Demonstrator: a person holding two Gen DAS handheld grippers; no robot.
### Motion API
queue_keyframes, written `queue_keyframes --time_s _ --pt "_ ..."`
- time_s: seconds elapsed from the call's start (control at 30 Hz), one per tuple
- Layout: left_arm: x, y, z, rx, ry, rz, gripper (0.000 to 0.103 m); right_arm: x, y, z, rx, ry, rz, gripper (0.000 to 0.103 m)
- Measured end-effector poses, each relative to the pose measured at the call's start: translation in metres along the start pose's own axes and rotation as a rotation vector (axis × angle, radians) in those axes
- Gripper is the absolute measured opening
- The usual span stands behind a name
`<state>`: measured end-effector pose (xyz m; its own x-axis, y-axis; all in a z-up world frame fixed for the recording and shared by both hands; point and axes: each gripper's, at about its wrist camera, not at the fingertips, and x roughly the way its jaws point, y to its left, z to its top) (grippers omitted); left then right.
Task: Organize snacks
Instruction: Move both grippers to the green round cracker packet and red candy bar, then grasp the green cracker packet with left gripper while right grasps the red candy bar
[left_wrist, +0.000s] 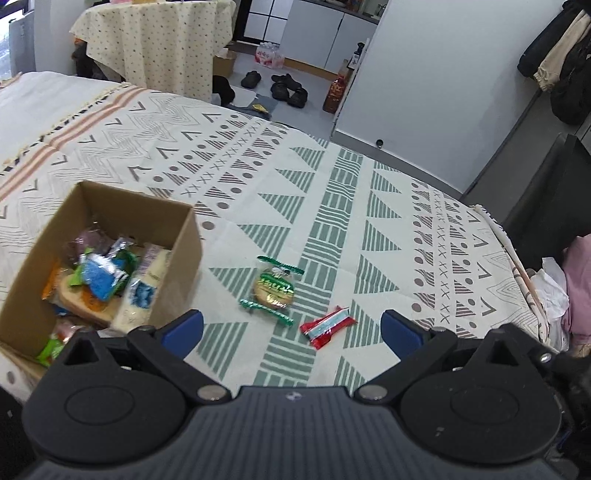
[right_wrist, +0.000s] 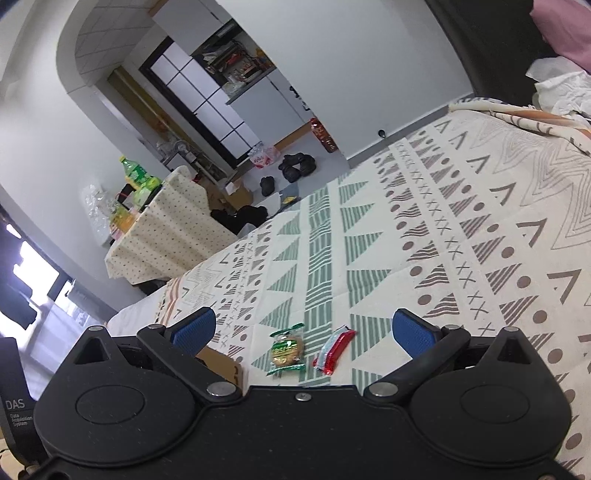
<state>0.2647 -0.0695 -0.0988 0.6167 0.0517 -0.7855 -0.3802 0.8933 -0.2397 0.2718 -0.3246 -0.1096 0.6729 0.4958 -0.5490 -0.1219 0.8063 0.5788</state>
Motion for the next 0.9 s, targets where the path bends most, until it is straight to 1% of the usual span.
queue_keyframes --time_s 0.13,0.2,0.3,0.43,0.6,0.7,0.77,0.83,0.9 --pt "0.019 0.001 0.002 -0.003 0.014 -0.012 0.099 0.018 -0.009 -0.002 0.025 0.040 -0.009 0.099" --pt "0.028 0.001 0.003 0.001 0.021 -0.016 0.097 0.027 -0.013 -0.004 0.040 0.068 -0.006 0.089" --pt "0.043 0.002 0.005 0.006 0.043 -0.018 0.095 0.040 -0.016 -0.006 0.060 0.102 -0.004 0.080" --pt "0.060 0.005 0.008 0.010 0.056 -0.018 0.090 0.054 -0.017 -0.007 0.065 0.128 -0.012 0.075" --pt "0.082 0.009 0.012 0.008 0.077 -0.013 0.083 0.075 -0.018 -0.010 0.079 0.173 -0.022 0.065" --pt "0.094 0.009 0.014 0.022 0.083 -0.007 0.078 0.088 -0.019 -0.013 0.080 0.200 -0.033 0.062" --pt "0.104 0.007 0.015 0.046 0.090 0.009 0.072 0.096 -0.020 -0.014 0.088 0.215 -0.040 0.060" --pt "0.114 0.008 0.017 0.043 0.108 0.003 0.068 0.104 -0.020 -0.014 0.096 0.228 -0.046 0.058" --pt "0.125 0.010 0.018 0.043 0.125 0.005 0.067 0.111 -0.020 -0.016 0.099 0.240 -0.051 0.057"
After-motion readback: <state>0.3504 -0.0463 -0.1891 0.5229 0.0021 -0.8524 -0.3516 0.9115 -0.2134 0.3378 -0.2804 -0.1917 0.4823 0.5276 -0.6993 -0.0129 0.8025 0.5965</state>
